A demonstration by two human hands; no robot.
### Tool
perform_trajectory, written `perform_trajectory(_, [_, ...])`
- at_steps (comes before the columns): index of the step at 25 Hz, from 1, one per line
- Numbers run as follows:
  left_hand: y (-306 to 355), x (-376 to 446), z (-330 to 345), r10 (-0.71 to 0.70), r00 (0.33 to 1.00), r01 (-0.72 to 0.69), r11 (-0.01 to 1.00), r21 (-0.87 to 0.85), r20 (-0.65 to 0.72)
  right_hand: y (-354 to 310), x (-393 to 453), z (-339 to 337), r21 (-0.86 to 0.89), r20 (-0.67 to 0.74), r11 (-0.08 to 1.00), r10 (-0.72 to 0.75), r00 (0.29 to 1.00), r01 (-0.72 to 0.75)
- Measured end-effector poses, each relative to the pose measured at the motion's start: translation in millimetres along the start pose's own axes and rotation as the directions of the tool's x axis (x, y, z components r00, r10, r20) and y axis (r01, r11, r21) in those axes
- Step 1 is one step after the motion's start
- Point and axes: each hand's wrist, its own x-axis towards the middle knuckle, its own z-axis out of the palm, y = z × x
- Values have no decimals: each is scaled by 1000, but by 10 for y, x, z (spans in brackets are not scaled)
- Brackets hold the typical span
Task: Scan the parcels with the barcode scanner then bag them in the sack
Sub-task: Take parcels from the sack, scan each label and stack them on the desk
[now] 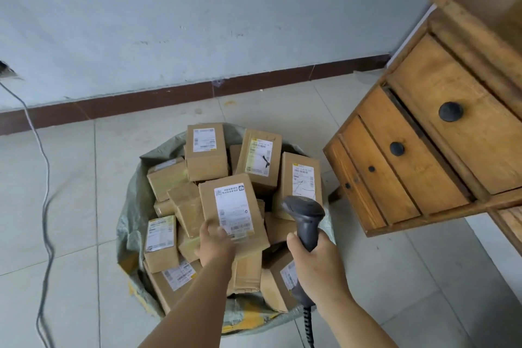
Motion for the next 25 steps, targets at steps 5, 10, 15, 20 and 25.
perform_trajectory(5, [111,-438,60,139,989,-147,970,193,56,-106,-63,-428,99,-2,995,4,1000,-4])
perform_trajectory(10, [720,-1695,448,394,891,-416,908,55,224,-469,-334,-1552,225,-63,971,-73,995,85])
perform_trajectory(15, [1434,-3381,998,572,747,-564,815,-133,337,-747,-705,-3081,296,-143,936,-153,978,190])
perform_trajectory(20, [1848,-4585,1531,690,599,-686,704,-184,407,-814,-973,-4346,307,-291,913,-180,940,270])
perform_trajectory(25, [2122,-5378,2138,723,468,-757,624,-192,508,-750,-1052,-5321,337,-424,905,-99,900,259])
